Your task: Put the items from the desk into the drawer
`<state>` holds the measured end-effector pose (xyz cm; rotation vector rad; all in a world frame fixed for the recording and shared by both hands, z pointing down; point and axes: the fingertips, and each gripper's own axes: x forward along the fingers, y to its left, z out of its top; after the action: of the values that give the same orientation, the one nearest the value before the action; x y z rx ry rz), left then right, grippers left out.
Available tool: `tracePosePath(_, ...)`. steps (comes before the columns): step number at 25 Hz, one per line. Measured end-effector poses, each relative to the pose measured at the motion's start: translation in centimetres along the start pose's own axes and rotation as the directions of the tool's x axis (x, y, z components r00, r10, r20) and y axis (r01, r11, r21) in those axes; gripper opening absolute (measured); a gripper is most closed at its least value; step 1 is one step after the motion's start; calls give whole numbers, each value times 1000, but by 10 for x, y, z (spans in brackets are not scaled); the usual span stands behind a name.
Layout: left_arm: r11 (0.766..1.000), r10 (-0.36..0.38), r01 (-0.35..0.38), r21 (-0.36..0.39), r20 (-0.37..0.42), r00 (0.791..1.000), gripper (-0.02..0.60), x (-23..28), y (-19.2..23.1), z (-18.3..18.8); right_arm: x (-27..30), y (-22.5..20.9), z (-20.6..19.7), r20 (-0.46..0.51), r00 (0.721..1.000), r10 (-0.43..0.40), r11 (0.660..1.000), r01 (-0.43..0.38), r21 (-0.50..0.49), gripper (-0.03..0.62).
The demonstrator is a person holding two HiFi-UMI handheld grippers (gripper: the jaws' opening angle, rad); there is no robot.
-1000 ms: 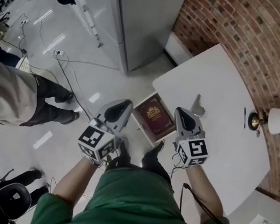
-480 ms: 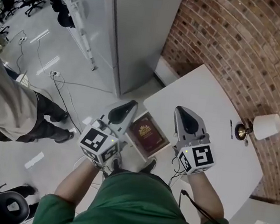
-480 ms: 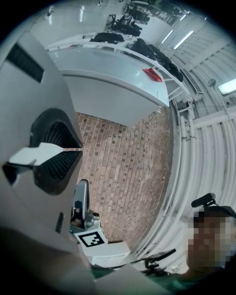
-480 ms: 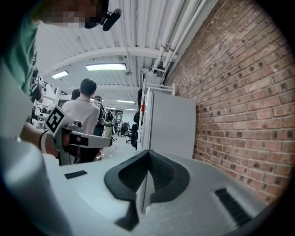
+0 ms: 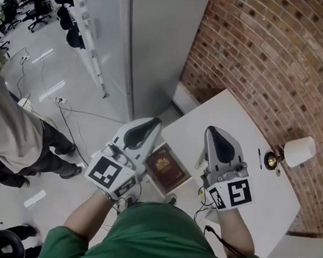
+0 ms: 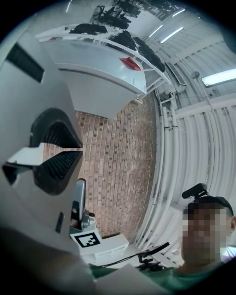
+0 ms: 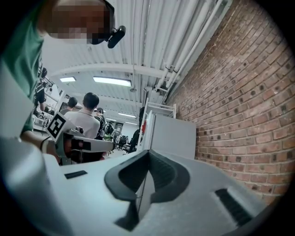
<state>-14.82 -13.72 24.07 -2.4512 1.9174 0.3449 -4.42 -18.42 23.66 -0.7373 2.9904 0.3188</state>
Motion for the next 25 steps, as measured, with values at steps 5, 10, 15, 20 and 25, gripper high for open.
tracePosePath(5, 999, -22, 21, 35, 3, 1000, 15, 4, -9, 8, -5, -5, 10, 9, 1000, -20, 1000, 20, 5, 3)
tracePosePath(10, 999, -31, 31, 21, -16, 999, 17, 9, -8, 0, -9, -10, 10, 29, 999, -44, 998, 42, 48, 3)
tracePosePath(15, 999, -50, 50, 9, 16, 999, 15, 12, -8, 1, -13, -15, 8, 16, 998, -66, 997, 66, 29, 2)
tracePosePath(20, 999, -42, 42, 0, -26, 999, 17, 14, -4, -6, -12, -17, 8, 9, 997, -78, 997, 78, 30, 2)
tracePosePath(25, 999, -39, 39, -6, -41, 998, 15, 15, -2, -10, -13, -20, 5, 3, 996, -88, 995, 88, 41, 2)
